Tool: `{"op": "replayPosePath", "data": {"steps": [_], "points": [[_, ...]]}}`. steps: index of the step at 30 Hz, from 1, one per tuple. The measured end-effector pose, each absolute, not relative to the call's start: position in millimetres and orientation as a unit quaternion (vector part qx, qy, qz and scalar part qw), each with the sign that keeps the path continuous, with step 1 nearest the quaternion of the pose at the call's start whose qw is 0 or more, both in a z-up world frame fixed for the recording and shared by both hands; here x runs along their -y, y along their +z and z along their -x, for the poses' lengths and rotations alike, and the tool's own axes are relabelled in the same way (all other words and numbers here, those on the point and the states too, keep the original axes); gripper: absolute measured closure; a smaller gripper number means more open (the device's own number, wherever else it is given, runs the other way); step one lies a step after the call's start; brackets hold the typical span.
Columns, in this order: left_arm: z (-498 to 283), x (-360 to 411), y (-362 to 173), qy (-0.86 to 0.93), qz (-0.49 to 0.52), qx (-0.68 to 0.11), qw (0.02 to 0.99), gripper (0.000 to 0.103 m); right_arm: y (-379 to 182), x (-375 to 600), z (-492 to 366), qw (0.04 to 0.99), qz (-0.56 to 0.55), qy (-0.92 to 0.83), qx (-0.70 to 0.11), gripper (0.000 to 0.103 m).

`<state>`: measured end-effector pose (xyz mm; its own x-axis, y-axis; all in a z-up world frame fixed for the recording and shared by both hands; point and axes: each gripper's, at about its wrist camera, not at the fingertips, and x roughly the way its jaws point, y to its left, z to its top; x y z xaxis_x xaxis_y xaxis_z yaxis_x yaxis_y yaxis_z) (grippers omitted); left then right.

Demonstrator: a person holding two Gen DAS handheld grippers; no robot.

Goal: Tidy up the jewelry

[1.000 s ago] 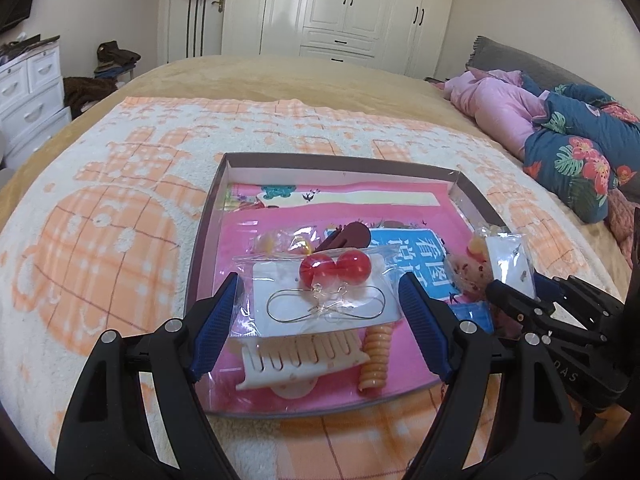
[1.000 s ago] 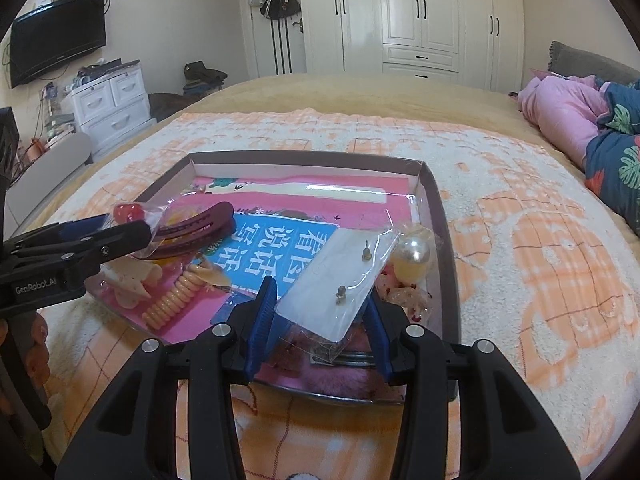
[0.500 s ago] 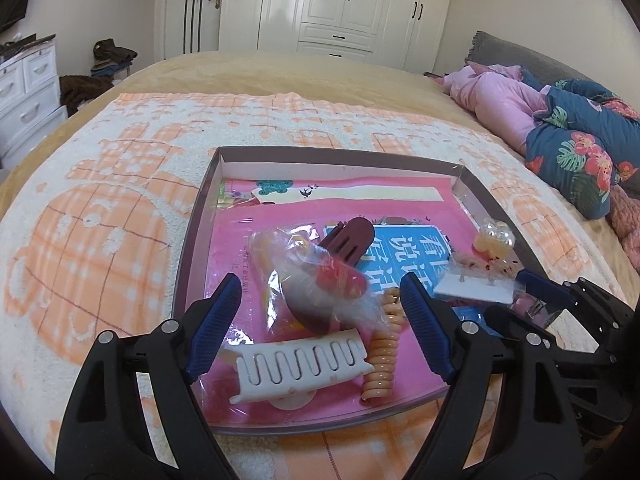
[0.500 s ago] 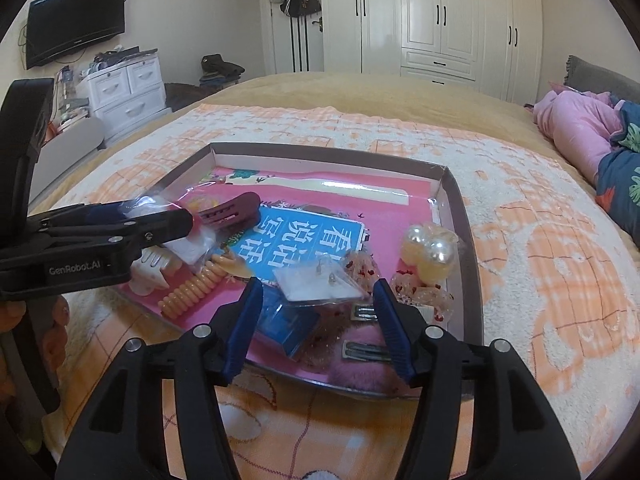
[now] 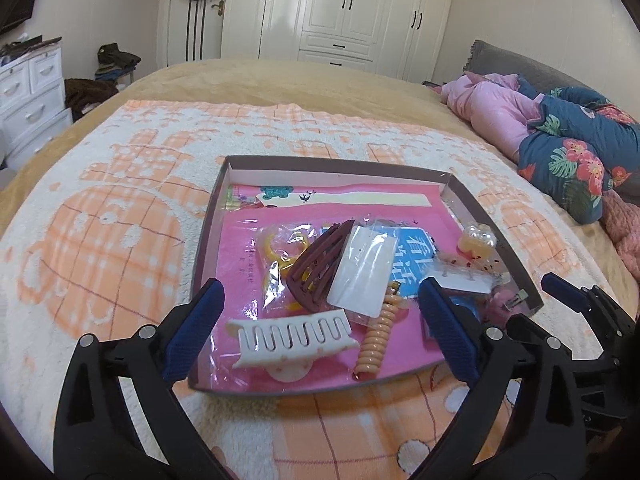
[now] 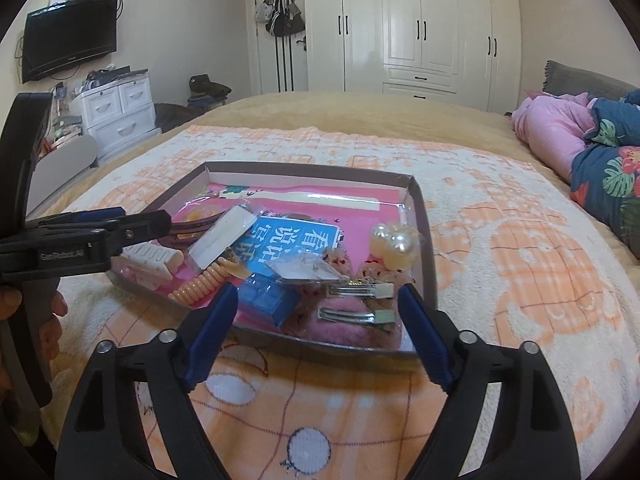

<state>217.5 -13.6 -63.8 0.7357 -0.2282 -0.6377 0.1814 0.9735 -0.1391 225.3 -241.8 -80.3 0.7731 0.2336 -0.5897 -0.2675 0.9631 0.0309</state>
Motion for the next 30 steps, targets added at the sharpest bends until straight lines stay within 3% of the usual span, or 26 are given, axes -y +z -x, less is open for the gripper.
{"op": "replayPosePath", "data": {"steps": [5, 10, 30], "points": [[-201.7, 12.1, -55.9, -0.113, 0.035, -0.336, 0.934, 0.012, -77.4, 247.0, -212.3, 0.946, 0.026, 0.12, -0.301, 0.011], [-188.1, 10.3, -52.8, -0.11, 0.04, -0.33, 0.937, 0.012, -73.8, 257.1, -201.7, 0.949, 0.018, 0.105, -0.297, 0.008], [-121.8, 13.8, -46.9, -0.117, 0.023, -0.29, 0.949, 0.011, -63.1, 278.6, -159.0, 0.96, -0.002, 0.085, -0.266, 0.006]]}}
